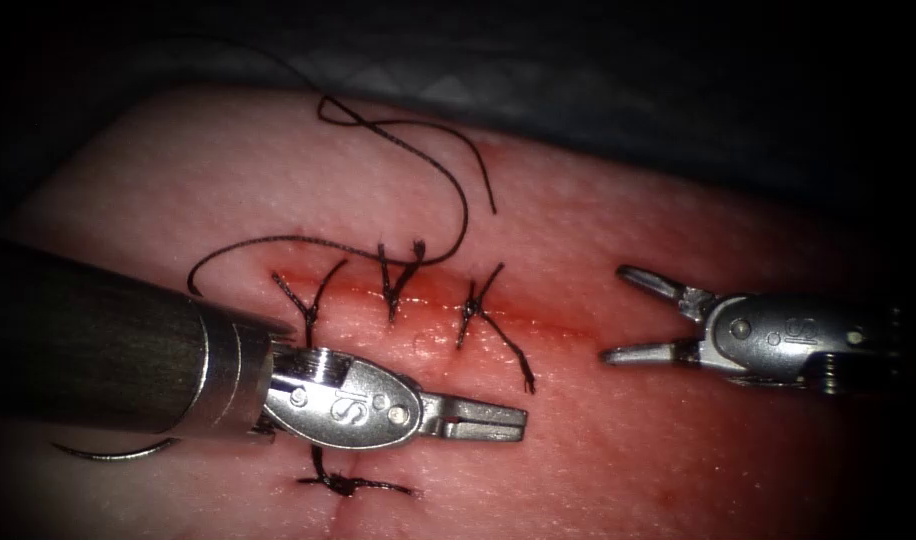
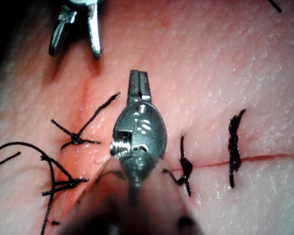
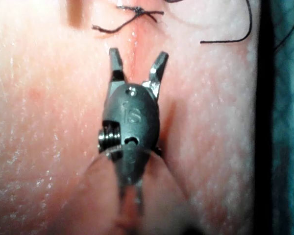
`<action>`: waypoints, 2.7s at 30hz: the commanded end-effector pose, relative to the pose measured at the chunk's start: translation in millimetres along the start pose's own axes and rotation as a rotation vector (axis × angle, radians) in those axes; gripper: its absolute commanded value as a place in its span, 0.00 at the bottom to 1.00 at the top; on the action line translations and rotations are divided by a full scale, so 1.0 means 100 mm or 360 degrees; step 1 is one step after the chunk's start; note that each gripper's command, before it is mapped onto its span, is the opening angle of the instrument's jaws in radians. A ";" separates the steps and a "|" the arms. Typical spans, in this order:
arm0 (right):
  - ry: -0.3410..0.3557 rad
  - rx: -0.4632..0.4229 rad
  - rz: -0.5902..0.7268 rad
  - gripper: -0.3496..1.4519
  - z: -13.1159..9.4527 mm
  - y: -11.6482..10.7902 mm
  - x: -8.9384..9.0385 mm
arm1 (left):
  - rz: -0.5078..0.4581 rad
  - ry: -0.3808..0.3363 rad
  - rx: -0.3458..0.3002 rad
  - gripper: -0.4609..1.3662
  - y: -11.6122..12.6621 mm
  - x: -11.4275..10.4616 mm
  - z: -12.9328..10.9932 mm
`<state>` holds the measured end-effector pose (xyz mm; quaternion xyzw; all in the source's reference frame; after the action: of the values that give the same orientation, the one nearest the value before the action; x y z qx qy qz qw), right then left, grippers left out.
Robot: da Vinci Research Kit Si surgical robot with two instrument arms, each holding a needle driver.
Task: Wound Closure
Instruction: Pick up remaining suture tail with left grasper
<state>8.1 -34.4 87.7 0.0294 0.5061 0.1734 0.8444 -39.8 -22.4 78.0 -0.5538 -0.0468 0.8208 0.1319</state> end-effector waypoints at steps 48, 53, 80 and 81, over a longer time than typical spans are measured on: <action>0.0000 0.0001 -0.0011 0.75 -0.001 0.002 -0.003 | 0.0017 -0.0183 0.0154 0.50 -0.015 -0.018 0.027; 0.0000 0.0001 -0.0011 0.75 -0.001 0.002 -0.003 | 0.0032 -0.0220 0.0156 0.44 -0.019 -0.026 0.035; 0.0003 0.0009 -0.0012 0.75 -0.003 0.001 -0.003 | 0.0092 -0.0248 0.0116 0.06 -0.016 -0.045 0.050; 0.0003 0.0009 -0.0013 0.74 -0.003 0.001 -0.003 | 0.0092 -0.0242 0.0102 0.06 -0.016 -0.045 0.049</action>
<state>7.7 -34.4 87.9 0.0291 0.5073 0.1689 0.8446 -42.5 -21.8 84.3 -0.4860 -0.0111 0.8651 0.1233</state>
